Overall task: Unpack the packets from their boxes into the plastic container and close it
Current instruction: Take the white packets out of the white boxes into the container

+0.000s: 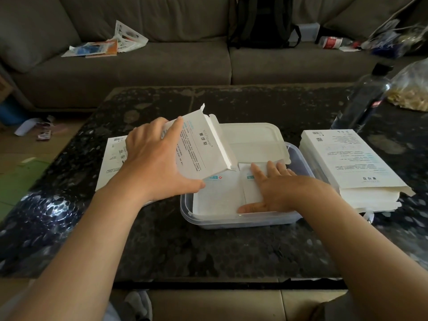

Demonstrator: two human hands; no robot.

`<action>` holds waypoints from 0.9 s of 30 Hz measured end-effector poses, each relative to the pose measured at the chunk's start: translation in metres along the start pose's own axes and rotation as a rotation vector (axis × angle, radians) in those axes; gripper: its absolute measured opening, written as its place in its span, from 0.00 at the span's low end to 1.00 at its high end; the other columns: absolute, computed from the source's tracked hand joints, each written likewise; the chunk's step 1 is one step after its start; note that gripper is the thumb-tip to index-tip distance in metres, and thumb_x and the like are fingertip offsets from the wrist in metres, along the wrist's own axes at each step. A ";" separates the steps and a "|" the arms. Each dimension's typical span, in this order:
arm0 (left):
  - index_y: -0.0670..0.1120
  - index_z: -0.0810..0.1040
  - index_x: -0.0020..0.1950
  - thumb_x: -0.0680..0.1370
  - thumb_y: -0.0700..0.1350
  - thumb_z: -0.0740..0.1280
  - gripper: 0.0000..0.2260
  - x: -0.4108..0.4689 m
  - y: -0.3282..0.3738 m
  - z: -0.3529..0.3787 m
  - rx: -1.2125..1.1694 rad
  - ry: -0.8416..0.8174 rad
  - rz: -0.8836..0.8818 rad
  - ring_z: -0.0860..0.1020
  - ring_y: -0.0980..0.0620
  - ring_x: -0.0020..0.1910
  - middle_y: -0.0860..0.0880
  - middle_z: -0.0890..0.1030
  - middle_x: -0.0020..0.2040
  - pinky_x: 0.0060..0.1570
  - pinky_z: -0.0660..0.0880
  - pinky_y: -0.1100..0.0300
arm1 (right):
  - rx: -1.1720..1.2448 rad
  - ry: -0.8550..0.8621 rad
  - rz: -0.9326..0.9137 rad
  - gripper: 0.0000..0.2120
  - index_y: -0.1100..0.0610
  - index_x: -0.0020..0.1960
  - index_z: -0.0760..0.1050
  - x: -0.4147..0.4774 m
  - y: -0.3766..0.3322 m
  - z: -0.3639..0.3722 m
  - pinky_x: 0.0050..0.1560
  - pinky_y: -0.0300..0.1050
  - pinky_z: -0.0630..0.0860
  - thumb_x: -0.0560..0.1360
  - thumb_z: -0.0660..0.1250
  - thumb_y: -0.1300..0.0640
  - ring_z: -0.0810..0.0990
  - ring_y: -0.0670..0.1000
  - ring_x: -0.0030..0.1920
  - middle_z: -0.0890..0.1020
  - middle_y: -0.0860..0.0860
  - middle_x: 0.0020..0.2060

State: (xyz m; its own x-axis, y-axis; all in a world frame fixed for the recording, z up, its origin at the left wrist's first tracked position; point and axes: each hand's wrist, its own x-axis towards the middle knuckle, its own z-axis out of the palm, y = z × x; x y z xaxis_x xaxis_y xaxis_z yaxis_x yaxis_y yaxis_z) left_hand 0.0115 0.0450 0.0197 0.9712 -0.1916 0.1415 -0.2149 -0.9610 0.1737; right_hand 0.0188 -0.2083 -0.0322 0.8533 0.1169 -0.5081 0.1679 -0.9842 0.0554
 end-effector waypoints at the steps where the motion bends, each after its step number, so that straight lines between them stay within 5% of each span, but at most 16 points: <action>1: 0.55 0.46 0.79 0.60 0.71 0.76 0.58 0.000 0.000 0.000 0.000 0.001 0.003 0.55 0.45 0.74 0.50 0.56 0.76 0.74 0.54 0.44 | 0.001 0.000 0.002 0.56 0.48 0.81 0.33 0.000 0.000 0.000 0.78 0.63 0.52 0.68 0.58 0.22 0.43 0.65 0.81 0.41 0.57 0.81; 8: 0.56 0.47 0.78 0.59 0.72 0.75 0.58 0.000 0.000 0.000 -0.018 0.016 0.029 0.55 0.46 0.73 0.51 0.57 0.74 0.73 0.54 0.45 | 0.084 0.068 -0.035 0.55 0.48 0.82 0.43 -0.018 -0.001 -0.024 0.76 0.62 0.59 0.68 0.64 0.24 0.55 0.61 0.80 0.53 0.54 0.81; 11: 0.56 0.47 0.78 0.57 0.73 0.71 0.58 0.001 0.001 0.000 -0.015 0.008 0.046 0.54 0.47 0.73 0.52 0.56 0.74 0.74 0.52 0.47 | 0.315 0.331 -0.142 0.26 0.47 0.71 0.70 -0.034 -0.003 -0.053 0.64 0.52 0.76 0.77 0.68 0.39 0.78 0.51 0.62 0.77 0.49 0.67; 14: 0.57 0.48 0.78 0.56 0.73 0.69 0.57 0.001 0.006 -0.001 -0.022 0.003 0.087 0.53 0.48 0.74 0.54 0.55 0.73 0.74 0.52 0.48 | 0.571 0.560 -0.249 0.03 0.47 0.48 0.78 -0.039 -0.012 -0.060 0.44 0.39 0.82 0.77 0.72 0.50 0.83 0.46 0.39 0.83 0.44 0.44; 20: 0.54 0.52 0.77 0.56 0.73 0.69 0.55 -0.001 0.016 0.001 -0.005 0.072 0.198 0.59 0.46 0.72 0.51 0.59 0.72 0.71 0.56 0.47 | 0.863 0.501 -0.218 0.07 0.54 0.45 0.75 -0.022 -0.020 -0.047 0.30 0.37 0.81 0.77 0.73 0.56 0.86 0.44 0.34 0.83 0.46 0.42; 27: 0.50 0.56 0.77 0.58 0.71 0.70 0.54 -0.002 0.024 0.006 0.020 0.174 0.293 0.61 0.42 0.71 0.47 0.62 0.72 0.73 0.53 0.44 | 0.770 0.503 -0.205 0.06 0.60 0.51 0.75 -0.011 -0.020 -0.047 0.24 0.31 0.75 0.78 0.71 0.61 0.81 0.46 0.30 0.76 0.40 0.41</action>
State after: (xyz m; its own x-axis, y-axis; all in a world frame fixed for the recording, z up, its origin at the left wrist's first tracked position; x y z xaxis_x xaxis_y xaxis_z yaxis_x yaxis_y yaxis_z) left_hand 0.0049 0.0211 0.0174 0.8359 -0.4250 0.3473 -0.4786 -0.8742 0.0821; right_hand 0.0292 -0.1839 0.0126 0.9865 0.1640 -0.0044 0.1191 -0.7342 -0.6684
